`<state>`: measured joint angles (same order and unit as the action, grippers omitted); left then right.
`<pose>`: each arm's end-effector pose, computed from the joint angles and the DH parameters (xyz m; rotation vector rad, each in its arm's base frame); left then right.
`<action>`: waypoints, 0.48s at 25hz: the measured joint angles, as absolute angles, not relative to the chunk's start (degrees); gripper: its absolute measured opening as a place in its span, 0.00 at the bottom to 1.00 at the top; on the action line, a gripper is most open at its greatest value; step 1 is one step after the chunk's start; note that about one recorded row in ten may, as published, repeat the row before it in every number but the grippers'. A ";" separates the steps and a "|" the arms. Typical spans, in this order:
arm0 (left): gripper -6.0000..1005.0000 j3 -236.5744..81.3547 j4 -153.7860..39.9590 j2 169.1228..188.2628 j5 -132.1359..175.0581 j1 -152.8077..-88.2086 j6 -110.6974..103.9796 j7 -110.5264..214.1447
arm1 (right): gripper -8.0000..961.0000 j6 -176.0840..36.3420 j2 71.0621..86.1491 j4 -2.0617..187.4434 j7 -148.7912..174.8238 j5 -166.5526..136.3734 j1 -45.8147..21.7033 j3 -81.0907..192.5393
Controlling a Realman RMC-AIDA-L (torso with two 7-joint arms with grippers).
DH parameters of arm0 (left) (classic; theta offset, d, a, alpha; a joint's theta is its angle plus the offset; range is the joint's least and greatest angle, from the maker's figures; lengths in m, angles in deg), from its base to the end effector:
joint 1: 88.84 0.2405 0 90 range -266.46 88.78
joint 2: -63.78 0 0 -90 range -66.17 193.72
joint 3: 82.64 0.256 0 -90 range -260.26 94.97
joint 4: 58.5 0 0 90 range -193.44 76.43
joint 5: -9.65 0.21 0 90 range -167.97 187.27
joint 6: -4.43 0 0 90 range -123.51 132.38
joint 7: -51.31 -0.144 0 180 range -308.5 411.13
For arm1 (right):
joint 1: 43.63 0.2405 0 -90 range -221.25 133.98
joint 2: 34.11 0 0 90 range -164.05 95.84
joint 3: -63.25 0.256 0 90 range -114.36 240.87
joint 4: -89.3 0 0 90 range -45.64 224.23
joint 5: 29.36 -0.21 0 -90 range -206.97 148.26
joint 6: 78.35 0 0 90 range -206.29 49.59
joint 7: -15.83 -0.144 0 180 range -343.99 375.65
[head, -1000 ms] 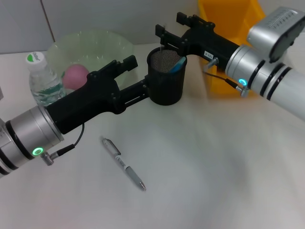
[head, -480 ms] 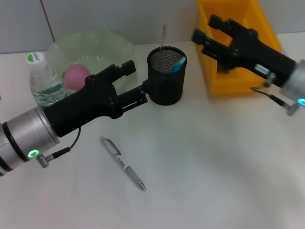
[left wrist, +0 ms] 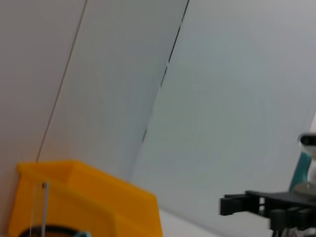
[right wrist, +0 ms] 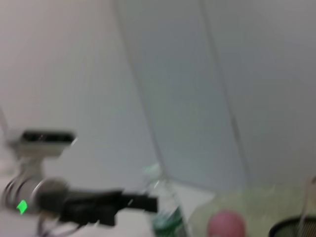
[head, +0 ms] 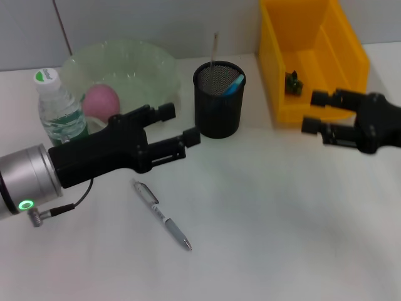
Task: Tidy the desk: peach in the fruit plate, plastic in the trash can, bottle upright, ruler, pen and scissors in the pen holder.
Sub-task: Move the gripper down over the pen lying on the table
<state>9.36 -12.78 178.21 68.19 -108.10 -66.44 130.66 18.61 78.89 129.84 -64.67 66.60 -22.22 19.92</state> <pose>-0.2065 0.3153 -0.0316 -2.6231 -0.6424 -1.0817 0.2814 0.3054 0.0660 -2.5660 0.5986 0.9502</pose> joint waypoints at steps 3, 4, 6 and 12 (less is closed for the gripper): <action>0.80 6.30 -9.08 178.21 76.14 -107.16 -66.55 135.80 | 0.77 20.13 78.52 131.21 -65.07 69.84 -22.39 20.12; 0.80 6.30 -9.08 178.21 76.14 -107.16 -66.55 135.80 | 0.77 20.61 78.46 131.92 -65.33 71.40 -22.46 20.33; 0.80 5.08 -7.51 178.21 79.32 -106.85 -66.72 137.96 | 0.77 21.11 78.41 133.44 -66.11 74.62 -22.52 20.99; 0.80 -1.73 5.06 178.65 100.24 -107.51 -71.42 153.21 | 0.77 21.50 78.38 135.41 -67.75 79.86 -22.23 21.42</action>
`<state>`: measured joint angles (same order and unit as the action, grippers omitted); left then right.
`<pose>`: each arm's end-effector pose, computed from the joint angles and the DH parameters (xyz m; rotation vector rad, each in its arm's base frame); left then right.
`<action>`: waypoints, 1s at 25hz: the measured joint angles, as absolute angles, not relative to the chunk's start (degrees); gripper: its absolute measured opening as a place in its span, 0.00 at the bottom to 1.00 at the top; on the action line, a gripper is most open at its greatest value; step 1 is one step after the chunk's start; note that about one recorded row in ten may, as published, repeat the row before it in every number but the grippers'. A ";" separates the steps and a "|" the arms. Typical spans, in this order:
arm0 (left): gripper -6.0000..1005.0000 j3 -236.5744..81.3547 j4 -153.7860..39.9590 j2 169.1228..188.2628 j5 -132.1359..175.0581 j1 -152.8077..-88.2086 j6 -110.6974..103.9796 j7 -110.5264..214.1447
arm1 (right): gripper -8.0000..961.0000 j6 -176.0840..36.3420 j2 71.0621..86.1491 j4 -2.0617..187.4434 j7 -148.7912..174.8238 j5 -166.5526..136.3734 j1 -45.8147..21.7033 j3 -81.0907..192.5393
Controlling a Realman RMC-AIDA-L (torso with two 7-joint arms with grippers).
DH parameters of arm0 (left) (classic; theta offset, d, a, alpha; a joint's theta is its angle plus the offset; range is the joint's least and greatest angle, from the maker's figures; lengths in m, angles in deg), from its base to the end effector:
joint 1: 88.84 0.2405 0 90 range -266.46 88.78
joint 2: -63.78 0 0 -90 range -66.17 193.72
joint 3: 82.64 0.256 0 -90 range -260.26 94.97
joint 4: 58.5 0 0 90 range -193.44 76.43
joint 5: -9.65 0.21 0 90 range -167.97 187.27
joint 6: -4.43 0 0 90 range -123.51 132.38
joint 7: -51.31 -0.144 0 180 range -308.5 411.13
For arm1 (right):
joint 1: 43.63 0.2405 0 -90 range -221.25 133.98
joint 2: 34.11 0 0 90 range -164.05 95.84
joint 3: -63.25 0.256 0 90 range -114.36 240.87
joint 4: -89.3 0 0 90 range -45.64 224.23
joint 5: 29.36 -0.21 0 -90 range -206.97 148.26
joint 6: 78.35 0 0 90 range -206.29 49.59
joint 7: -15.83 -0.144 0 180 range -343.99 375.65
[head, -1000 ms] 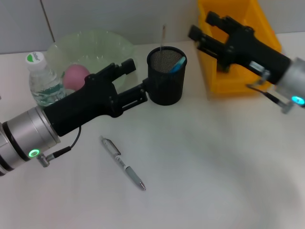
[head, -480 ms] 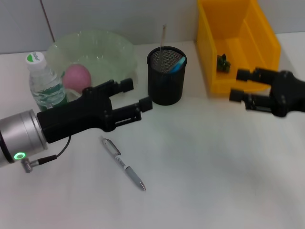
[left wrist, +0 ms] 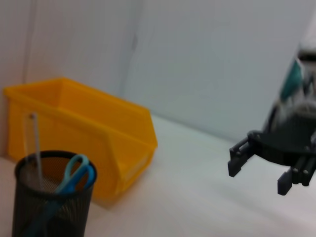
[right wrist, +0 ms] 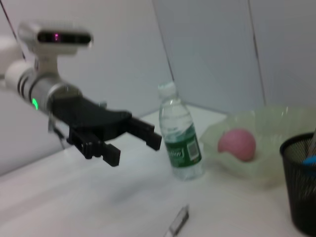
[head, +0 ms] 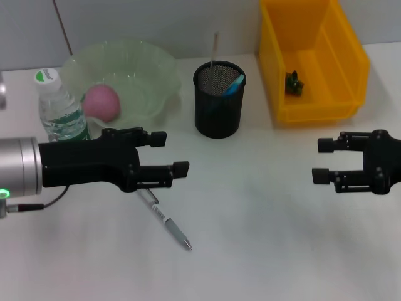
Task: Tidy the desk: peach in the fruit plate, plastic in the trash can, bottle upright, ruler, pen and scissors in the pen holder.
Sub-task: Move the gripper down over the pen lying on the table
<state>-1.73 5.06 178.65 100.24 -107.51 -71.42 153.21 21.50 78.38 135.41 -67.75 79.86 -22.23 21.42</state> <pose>-0.1976 0.3182 -0.0073 -2.8275 -0.6236 -0.6590 0.2937 0.2948 0.0677 -2.7279 0.6319 0.6794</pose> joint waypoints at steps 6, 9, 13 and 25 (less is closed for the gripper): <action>0.80 -6.71 12.11 179.53 116.91 -116.38 -79.80 155.46 | 0.77 22.79 78.40 137.53 -71.89 84.68 -21.39 21.05; 0.80 -7.13 11.11 179.53 123.87 -122.88 -82.32 154.57 | 0.77 22.92 78.43 137.67 -72.98 85.20 -21.41 21.39; 0.80 -6.97 9.96 181.41 135.55 -130.54 -84.87 151.64 | 0.77 23.03 78.48 137.16 -75.81 85.30 -21.46 22.57; 0.80 10.49 17.11 182.56 149.14 -137.11 -87.86 140.44 | 0.77 22.56 78.31 136.88 -82.66 86.16 -21.05 22.52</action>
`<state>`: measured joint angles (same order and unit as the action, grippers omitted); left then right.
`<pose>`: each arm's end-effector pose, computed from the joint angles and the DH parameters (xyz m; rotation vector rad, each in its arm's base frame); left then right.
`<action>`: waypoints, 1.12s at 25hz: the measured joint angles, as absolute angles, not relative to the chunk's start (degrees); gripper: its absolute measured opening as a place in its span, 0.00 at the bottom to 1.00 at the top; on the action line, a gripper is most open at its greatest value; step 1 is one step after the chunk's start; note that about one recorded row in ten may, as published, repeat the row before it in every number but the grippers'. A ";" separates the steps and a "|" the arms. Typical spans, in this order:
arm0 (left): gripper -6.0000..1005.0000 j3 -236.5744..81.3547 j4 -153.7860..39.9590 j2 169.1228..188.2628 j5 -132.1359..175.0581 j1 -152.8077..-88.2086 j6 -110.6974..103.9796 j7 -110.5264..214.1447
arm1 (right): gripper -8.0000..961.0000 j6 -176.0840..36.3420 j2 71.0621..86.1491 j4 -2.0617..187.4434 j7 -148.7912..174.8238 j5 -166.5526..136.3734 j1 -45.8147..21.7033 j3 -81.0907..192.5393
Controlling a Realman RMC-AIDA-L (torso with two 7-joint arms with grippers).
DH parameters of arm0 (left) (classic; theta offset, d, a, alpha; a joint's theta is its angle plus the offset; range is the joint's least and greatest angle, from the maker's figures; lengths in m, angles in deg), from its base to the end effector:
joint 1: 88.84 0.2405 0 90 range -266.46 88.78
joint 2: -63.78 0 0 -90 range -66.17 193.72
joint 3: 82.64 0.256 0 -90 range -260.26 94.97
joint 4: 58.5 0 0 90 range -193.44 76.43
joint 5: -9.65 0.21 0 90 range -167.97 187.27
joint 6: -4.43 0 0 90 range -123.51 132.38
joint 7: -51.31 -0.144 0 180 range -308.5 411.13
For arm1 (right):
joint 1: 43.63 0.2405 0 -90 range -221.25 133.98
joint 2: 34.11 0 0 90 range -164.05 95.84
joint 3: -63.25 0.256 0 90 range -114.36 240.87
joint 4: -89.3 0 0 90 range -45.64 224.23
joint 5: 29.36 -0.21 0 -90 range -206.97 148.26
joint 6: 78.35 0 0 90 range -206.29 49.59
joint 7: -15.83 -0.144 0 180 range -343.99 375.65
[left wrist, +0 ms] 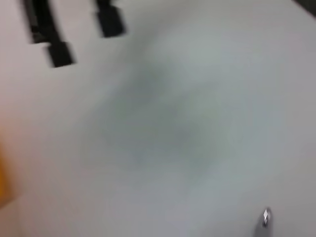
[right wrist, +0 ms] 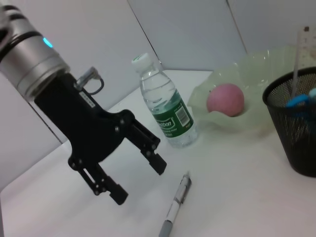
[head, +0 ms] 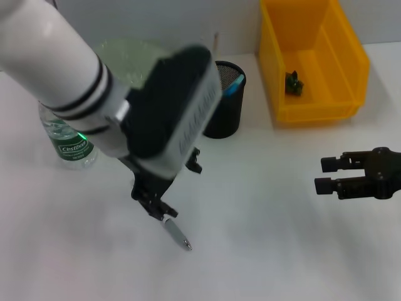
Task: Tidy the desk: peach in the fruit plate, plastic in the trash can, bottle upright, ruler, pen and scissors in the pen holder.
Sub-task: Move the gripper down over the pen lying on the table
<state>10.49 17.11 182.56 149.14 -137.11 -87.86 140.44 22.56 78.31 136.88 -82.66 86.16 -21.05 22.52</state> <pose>-0.0845 0.3431 -0.0482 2.8224 -1.0082 -0.6533 0.2972 0.2946 0.0674 -2.7266 0.9947 0.6010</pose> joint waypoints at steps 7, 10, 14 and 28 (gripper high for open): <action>0.80 20.55 17.43 182.84 154.73 -136.85 -83.63 134.62 | 0.77 21.42 78.82 134.63 -83.05 87.52 -19.98 22.42; 0.80 23.81 16.12 182.87 156.73 -137.71 -82.15 133.89 | 0.77 21.14 78.64 133.23 -83.01 88.14 -19.02 22.43; 0.80 25.63 11.61 182.88 157.11 -140.42 -80.77 133.19 | 0.77 20.57 78.80 133.10 -82.85 88.81 -18.47 22.53; 0.77 28.73 1.85 182.96 154.85 -146.14 -77.69 132.72 | 0.77 19.98 79.07 133.06 -81.14 90.29 -18.06 22.26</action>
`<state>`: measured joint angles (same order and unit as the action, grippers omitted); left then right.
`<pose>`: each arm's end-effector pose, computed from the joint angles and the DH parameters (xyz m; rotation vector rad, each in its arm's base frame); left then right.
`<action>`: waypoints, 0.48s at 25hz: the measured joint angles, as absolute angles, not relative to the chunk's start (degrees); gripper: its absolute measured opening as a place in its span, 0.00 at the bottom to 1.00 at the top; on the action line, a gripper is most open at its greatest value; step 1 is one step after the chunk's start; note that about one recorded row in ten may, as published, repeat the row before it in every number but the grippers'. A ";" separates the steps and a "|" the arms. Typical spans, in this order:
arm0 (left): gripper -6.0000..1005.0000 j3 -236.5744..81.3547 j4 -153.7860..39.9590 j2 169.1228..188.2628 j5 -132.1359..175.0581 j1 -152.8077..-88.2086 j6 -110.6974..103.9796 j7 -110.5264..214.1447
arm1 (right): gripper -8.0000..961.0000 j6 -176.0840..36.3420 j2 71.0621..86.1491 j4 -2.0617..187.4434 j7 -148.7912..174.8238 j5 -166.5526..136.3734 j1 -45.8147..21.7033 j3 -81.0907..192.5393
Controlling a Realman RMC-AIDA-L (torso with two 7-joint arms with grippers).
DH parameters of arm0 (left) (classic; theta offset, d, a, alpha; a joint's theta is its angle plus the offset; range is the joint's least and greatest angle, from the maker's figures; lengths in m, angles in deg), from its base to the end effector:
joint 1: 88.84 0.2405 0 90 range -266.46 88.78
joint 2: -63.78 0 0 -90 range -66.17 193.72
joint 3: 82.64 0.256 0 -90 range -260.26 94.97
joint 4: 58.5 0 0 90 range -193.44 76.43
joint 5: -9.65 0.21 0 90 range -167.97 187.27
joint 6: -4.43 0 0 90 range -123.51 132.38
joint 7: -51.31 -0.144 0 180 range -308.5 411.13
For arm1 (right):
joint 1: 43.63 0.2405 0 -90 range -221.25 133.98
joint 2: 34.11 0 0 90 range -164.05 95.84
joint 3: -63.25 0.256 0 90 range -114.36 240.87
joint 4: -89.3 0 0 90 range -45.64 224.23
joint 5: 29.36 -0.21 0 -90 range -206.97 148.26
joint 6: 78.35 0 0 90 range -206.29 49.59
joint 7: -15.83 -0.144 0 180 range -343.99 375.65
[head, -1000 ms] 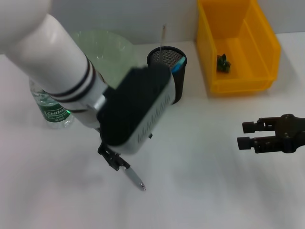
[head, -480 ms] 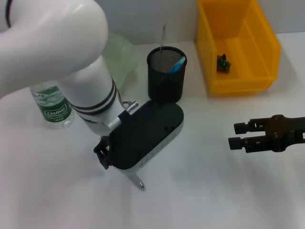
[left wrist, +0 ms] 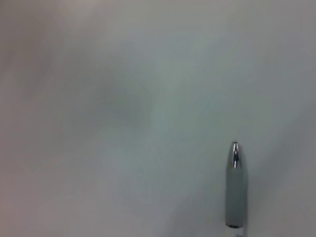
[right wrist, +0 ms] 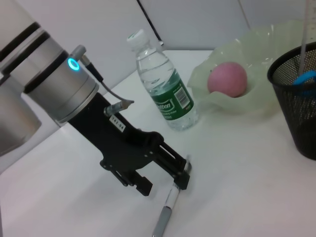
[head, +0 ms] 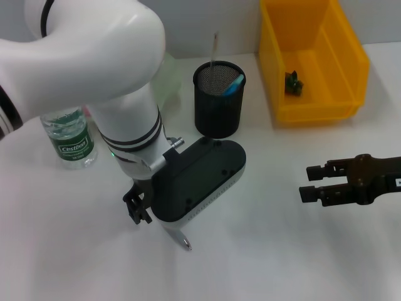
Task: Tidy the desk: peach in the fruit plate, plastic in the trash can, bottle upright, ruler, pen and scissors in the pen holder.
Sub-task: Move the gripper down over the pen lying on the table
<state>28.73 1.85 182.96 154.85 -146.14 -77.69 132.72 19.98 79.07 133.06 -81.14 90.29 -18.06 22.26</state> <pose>-0.1027 0.3494 -0.1006 2.3815 -1.3754 -0.9965 0.2956 0.3032 0.0476 -2.7681 1.0069 0.5358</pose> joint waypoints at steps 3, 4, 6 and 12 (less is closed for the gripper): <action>0.76 29.07 1.19 182.96 154.46 -146.44 -77.42 133.04 | 0.77 19.99 79.32 133.06 -80.08 90.32 -18.05 22.28; 0.76 29.08 0.95 182.96 154.22 -146.45 -77.41 133.10 | 0.77 20.00 79.48 133.08 -79.28 90.33 -18.06 22.31; 0.76 29.12 0.79 182.96 154.05 -146.47 -77.39 133.34 | 0.77 20.07 79.68 133.12 -78.17 90.35 -18.04 22.31; 0.74 29.32 0.73 182.95 153.83 -146.50 -77.38 133.90 | 0.77 19.93 80.30 133.73 -76.59 91.03 -17.88 22.19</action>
<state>29.32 0.73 182.95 153.83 -146.50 -77.38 133.90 19.93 80.30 133.73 -76.59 91.03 -17.88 22.19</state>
